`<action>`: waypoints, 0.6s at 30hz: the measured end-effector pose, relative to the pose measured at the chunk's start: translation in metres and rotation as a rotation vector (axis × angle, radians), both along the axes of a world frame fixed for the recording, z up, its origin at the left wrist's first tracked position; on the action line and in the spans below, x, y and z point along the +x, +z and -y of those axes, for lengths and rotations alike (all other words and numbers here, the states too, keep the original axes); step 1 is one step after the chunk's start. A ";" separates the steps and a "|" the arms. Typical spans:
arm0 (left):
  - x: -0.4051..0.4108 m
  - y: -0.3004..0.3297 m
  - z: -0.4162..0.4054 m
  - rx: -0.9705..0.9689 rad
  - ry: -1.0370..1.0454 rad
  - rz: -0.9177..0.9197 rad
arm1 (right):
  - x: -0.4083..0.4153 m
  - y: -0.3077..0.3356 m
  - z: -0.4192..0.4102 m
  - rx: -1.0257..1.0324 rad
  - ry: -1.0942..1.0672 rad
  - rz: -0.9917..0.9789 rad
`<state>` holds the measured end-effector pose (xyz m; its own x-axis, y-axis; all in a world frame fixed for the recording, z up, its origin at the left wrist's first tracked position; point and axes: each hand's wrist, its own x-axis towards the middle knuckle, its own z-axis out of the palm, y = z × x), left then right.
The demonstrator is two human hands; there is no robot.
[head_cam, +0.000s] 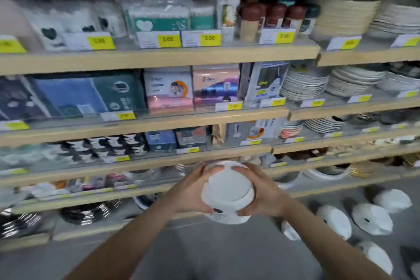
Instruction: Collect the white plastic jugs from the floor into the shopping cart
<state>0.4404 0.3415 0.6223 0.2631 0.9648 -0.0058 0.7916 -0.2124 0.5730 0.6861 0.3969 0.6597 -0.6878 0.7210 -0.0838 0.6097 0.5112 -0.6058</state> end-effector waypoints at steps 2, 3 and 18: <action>-0.026 0.002 0.033 -0.014 0.130 -0.004 | -0.035 -0.001 0.007 -0.007 0.096 -0.018; -0.040 0.003 0.051 -0.011 0.190 -0.008 | -0.053 0.000 0.011 -0.013 0.154 -0.022; -0.235 0.020 0.392 -0.050 0.769 -0.038 | -0.342 0.016 0.241 -0.034 0.765 0.038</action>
